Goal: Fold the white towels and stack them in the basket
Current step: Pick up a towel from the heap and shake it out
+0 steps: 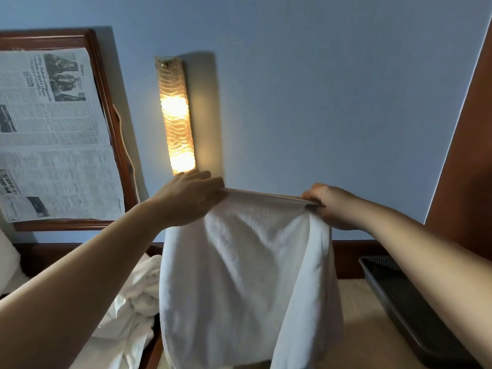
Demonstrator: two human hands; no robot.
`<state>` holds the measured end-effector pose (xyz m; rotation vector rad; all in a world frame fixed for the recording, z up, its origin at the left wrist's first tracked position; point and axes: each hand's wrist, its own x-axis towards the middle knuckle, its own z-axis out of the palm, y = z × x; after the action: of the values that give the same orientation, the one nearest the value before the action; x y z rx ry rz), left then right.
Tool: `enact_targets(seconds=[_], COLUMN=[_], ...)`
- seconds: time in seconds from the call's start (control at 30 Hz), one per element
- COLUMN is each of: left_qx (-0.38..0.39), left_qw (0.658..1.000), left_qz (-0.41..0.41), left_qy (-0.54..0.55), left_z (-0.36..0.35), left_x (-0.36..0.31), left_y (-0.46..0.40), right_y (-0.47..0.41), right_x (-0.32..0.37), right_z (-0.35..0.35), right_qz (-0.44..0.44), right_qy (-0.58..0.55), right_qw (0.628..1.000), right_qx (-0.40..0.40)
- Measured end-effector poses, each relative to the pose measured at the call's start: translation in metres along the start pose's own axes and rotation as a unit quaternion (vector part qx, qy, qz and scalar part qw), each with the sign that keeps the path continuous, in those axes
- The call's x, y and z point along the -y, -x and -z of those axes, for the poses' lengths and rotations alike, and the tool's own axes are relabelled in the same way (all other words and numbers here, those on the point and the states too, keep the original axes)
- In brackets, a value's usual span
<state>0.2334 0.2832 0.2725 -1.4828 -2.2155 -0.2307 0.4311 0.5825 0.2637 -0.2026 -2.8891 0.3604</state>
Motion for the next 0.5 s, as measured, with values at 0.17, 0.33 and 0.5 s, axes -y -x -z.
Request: enact_targets(seconds=[0.17, 0.33, 0.5], left_qx=[-0.091, -0.129, -0.125], left_qw=[0.994, 0.986, 0.991], left_qz=[-0.058, -0.077, -0.015], left_qy=[-0.024, -0.07, -0.049], left_z=[0.017, 0.023, 0.007], left_x=[0.005, 0.012, 0.037], left_y=[-0.011, -0.013, -0.004], right_y=[0.015, 0.035, 0.019], right_x=[-0.006, -0.029, -0.036], right_z=[-0.036, -0.091, -0.05], right_qz=[-0.025, -0.139, -0.118], right_qy=[0.007, -0.076, -0.107], right_qw=[1.0, 0.984, 0.986], right_qx=[0.009, 0.084, -0.046])
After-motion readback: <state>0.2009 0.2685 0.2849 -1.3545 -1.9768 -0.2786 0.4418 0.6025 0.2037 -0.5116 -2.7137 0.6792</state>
